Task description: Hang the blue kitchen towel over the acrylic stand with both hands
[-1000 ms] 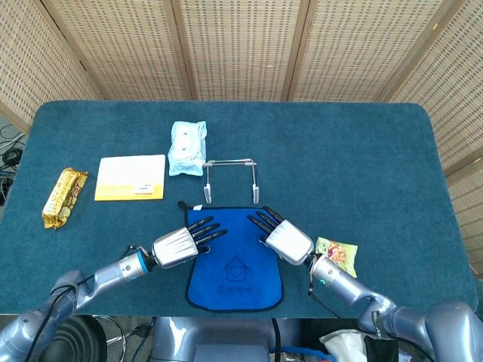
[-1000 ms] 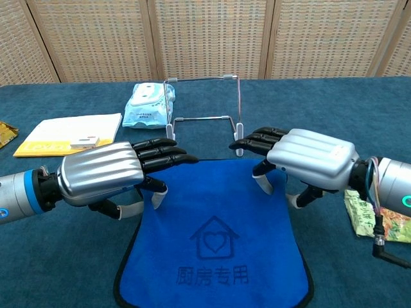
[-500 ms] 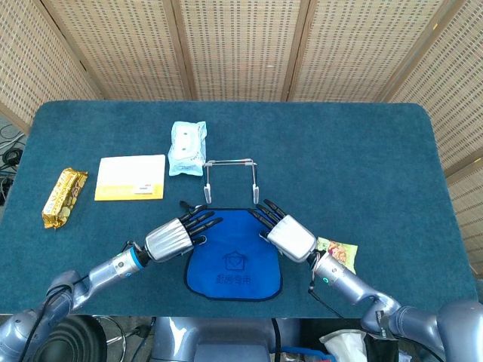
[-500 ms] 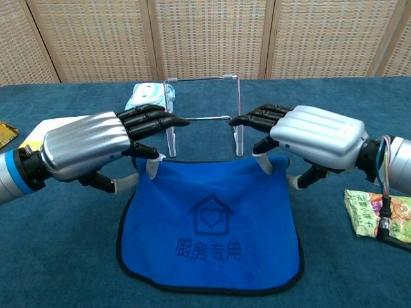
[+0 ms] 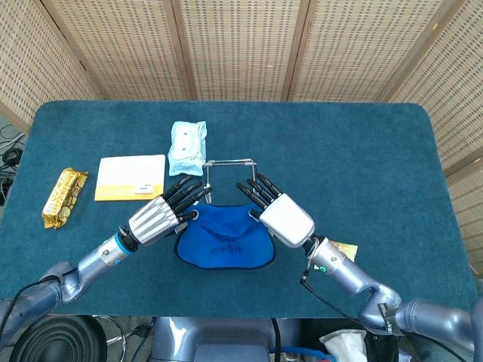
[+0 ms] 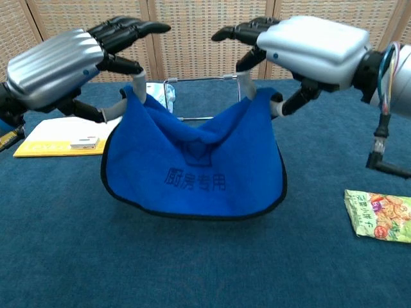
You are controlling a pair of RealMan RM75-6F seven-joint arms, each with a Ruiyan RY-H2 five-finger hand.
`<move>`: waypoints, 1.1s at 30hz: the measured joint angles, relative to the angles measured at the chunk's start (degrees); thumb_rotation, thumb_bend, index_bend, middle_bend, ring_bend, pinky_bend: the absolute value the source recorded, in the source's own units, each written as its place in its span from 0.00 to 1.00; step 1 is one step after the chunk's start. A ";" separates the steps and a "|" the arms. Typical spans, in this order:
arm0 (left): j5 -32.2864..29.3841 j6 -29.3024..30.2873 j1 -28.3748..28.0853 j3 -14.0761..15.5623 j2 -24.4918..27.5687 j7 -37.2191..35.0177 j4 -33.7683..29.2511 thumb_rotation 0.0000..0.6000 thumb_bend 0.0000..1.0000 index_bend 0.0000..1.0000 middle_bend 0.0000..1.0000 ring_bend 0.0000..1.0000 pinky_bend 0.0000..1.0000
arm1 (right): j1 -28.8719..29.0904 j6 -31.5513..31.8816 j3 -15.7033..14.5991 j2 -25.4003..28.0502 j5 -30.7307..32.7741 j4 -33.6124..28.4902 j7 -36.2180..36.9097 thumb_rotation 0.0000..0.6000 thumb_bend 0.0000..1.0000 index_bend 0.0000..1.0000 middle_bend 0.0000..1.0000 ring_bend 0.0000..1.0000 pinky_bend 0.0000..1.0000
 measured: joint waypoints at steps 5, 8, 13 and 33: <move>-1.77 -2.84 -2.01 -3.11 3.12 2.29 -4.85 1.00 0.52 0.75 0.00 0.00 0.00 | 1.40 -1.91 4.37 1.27 5.13 -2.37 -1.44 1.00 0.45 0.66 0.05 0.00 0.00; -2.72 -4.48 -3.15 -4.67 3.72 3.16 -6.04 1.00 0.52 0.75 0.00 0.00 0.00 | 2.43 -3.29 6.67 1.75 8.61 -3.33 -2.47 1.00 0.45 0.66 0.05 0.00 0.00; -4.16 -6.50 -4.87 -7.07 4.29 4.05 -6.97 1.00 0.52 0.75 0.00 0.00 0.00 | 4.31 -5.26 9.19 2.15 12.80 -3.61 -4.71 1.00 0.45 0.66 0.05 0.00 0.00; -11.27 -14.31 -9.96 -14.66 5.09 7.95 -5.49 1.00 0.49 0.75 0.00 0.00 0.00 | 10.44 -8.18 16.52 1.38 28.29 0.24 -11.25 1.00 0.45 0.67 0.06 0.00 0.00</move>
